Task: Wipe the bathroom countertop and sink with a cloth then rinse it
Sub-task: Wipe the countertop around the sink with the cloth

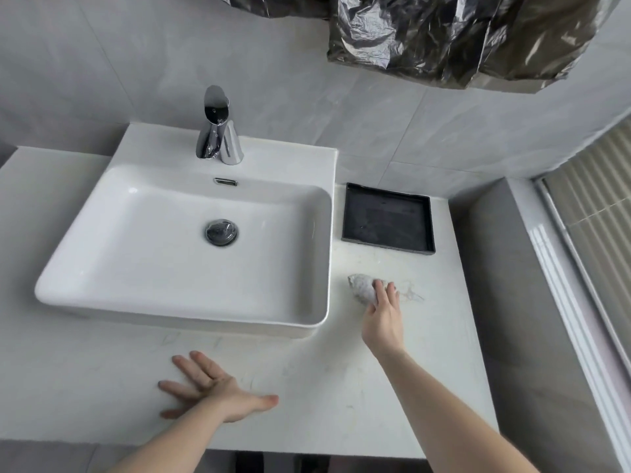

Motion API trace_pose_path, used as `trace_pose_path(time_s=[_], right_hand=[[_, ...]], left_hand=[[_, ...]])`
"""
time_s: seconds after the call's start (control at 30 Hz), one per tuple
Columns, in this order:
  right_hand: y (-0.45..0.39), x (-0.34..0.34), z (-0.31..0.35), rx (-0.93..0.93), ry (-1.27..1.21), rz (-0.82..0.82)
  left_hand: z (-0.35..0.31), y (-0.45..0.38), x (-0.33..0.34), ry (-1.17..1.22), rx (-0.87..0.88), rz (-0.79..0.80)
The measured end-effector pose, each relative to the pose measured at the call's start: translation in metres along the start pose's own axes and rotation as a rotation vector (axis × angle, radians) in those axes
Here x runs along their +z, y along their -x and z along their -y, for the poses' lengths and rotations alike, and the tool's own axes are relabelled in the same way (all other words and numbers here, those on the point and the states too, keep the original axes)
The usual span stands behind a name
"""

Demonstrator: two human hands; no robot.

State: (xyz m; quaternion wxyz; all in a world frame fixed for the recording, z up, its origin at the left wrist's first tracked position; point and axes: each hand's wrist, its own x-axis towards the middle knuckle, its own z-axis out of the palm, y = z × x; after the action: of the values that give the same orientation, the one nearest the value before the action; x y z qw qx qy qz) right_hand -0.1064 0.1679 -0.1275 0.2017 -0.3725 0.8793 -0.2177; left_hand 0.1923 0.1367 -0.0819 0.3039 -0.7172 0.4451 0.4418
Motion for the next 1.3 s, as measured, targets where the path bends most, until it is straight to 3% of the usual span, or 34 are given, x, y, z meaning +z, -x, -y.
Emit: trace_pose_path(time_s=[0.1, 0.2, 0.43, 0.63, 0.73, 0.87, 1.03, 1.13, 1.3], right_hand=[[0.002, 0.022, 0.023, -0.098, 0.195, 0.229], [0.0, 0.033, 0.037, -0.122, 0.256, 0.294], [-0.031, 0.021, -0.006, -0.187, 0.309, 0.221], [-0.058, -0.037, -0.086, 0.029, 0.269, 0.027], [-0.068, -0.044, -0.085, 0.079, 0.182, -0.051], [-0.067, -0.016, -0.035, -0.219, 0.159, -0.039], [-0.07, 0.025, 0.008, -0.457, 0.27, 0.196], [-0.071, 0.025, -0.012, -0.47, 0.266, 0.169], [-0.084, -0.012, -0.077, -0.285, 0.283, 0.033]], left_hand=[[0.0, 0.002, -0.001, -0.001, 0.009, 0.011], [-0.002, 0.003, -0.002, -0.006, 0.003, 0.024], [-0.001, 0.0, -0.001, -0.005, 0.0, 0.014], [0.0, -0.005, 0.004, 0.002, 0.015, 0.001], [0.002, -0.004, 0.007, 0.009, 0.041, -0.015], [0.004, -0.004, 0.01, 0.033, 0.061, -0.047], [0.007, -0.008, 0.018, 0.045, 0.087, -0.094], [0.008, -0.012, 0.02, 0.042, 0.092, -0.11], [0.007, -0.01, 0.02, 0.045, 0.106, -0.12]])
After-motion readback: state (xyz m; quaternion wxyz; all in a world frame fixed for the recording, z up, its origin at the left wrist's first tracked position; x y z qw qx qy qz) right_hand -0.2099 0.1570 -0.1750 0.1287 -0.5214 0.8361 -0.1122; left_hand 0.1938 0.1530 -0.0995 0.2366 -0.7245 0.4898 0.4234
